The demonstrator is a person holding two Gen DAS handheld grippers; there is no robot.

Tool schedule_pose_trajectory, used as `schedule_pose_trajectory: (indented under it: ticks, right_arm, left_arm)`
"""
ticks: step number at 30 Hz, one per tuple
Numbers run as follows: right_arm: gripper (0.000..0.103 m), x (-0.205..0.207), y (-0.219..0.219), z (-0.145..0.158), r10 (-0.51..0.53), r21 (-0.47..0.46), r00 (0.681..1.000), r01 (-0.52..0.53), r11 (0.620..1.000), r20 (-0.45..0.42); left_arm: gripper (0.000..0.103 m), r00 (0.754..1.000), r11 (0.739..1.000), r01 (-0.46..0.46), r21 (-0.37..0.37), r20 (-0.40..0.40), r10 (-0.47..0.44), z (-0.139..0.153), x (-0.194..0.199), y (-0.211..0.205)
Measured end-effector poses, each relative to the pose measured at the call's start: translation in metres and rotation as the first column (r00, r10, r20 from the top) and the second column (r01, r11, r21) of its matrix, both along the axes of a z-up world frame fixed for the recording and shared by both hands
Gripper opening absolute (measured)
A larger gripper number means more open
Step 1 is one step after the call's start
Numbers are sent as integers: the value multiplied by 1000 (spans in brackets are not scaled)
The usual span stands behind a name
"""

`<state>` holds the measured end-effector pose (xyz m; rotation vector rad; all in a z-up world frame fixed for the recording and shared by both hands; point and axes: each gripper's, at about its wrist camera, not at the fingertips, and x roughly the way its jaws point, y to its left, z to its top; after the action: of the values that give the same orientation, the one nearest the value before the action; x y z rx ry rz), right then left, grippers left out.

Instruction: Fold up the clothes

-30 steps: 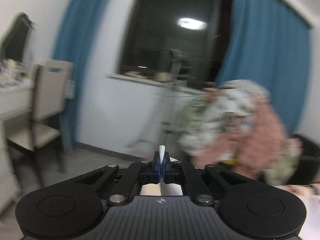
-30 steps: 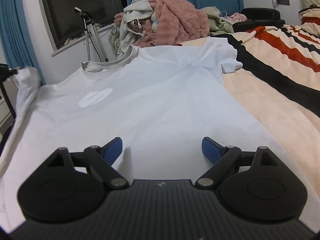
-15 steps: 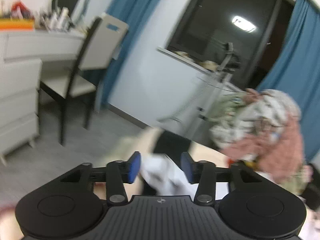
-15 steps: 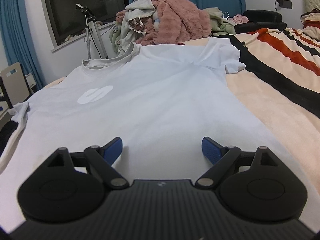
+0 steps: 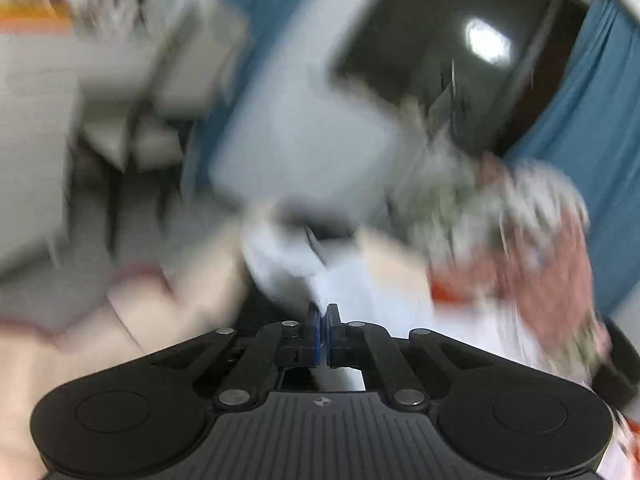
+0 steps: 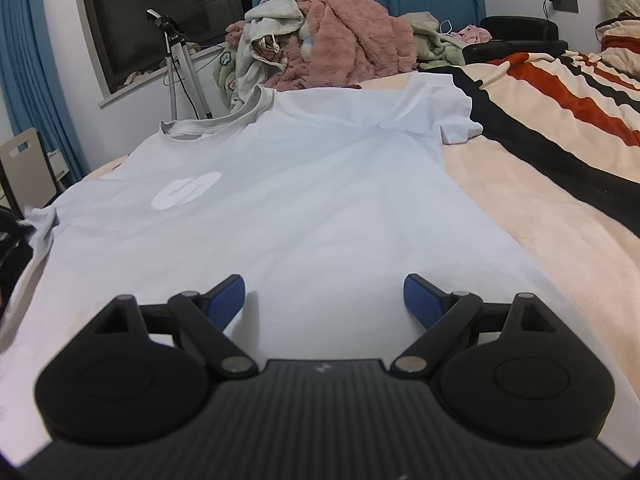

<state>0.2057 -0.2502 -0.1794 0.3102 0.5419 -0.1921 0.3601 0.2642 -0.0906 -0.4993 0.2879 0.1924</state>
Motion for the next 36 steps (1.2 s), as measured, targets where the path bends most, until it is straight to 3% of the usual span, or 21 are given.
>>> schedule_pose_trajectory:
  ticks: [2,4,6,7,9,10,11,13,14,16,19,24,28,31,36]
  right_arm:
    - [88,0,1,0,0,-14,1000,0,1000,8]
    - [88,-1,1,1,0,-27,1000,1,1000,13]
    - [88,-1,1,1,10,-28,1000,-10,1000,16]
    - [88,-1,1,2,16,-28,1000,-15,999,17]
    - [88,-3,4,4,34,-49,999,-33,998,28]
    - [88,-5,5,6,44,-62,998,-42,997,36]
    - [88,-7,6,9,51,-70,998,-47,996,48]
    - [88,-10,7,13,65,-87,995,-59,994,70]
    - [88,-12,7,16,72,-96,994,-64,993,81]
    - [88,-16,8,22,87,-116,991,-75,990,101]
    - [88,-24,10,33,119,-131,984,-101,986,134]
    - [88,-50,13,56,177,-169,961,-142,975,211]
    - [88,-79,13,67,244,-216,924,-184,959,293]
    - [88,-99,6,78,233,-181,920,-183,966,314]
    - [88,-131,-2,98,182,-156,915,-133,979,360]
  left_arm:
    - [2,999,1000,-12,28,-30,13,3,-8,11]
    - [2,988,982,1,187,-150,28,-8,-2,4]
    - [3,972,964,46,263,-236,18,-23,8,-2]
    - [5,970,960,51,274,-243,18,-28,8,-5]
    - [20,971,961,47,272,-238,19,-28,2,-13]
    - [42,970,962,53,268,-244,15,-26,-3,-17]
    - [56,968,958,72,277,-249,0,-21,-4,-27]
    - [65,971,940,118,319,-237,-42,-5,-11,-53]
    - [76,972,932,136,335,-229,-59,3,-25,-66]
    - [84,975,930,145,337,-210,-76,17,-56,-88]
    - [86,974,928,193,320,-177,-141,41,-113,-126]
    - [98,965,930,259,259,-115,-237,75,-213,-183]
    - [102,942,892,335,302,-102,-320,72,-272,-229]
    - [102,925,870,379,316,-107,-364,63,-297,-245]
    - [102,911,865,410,288,-93,-401,47,-323,-248]
